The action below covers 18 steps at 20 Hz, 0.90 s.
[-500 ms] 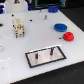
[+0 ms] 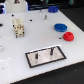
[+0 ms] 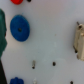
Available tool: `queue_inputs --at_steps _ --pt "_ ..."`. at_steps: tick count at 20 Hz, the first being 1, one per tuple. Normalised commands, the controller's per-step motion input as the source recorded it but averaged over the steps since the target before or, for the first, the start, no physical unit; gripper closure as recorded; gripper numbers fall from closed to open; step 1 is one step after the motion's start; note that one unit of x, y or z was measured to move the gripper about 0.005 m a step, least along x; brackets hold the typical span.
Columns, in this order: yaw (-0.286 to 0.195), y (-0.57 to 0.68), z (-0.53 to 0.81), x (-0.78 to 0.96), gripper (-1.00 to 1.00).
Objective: Insert the blue gear onto the right peg, followed by the red gear
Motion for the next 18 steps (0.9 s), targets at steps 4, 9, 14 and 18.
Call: queue_inputs --at_steps 4,9,14,18 --pt "0.000 0.68 -0.19 -0.36 -1.00" --pt "0.000 0.61 -0.32 -0.30 -1.00" --pt "0.000 0.50 -0.44 -0.25 -1.00" --pt "0.000 0.33 -0.53 -0.25 -1.00"
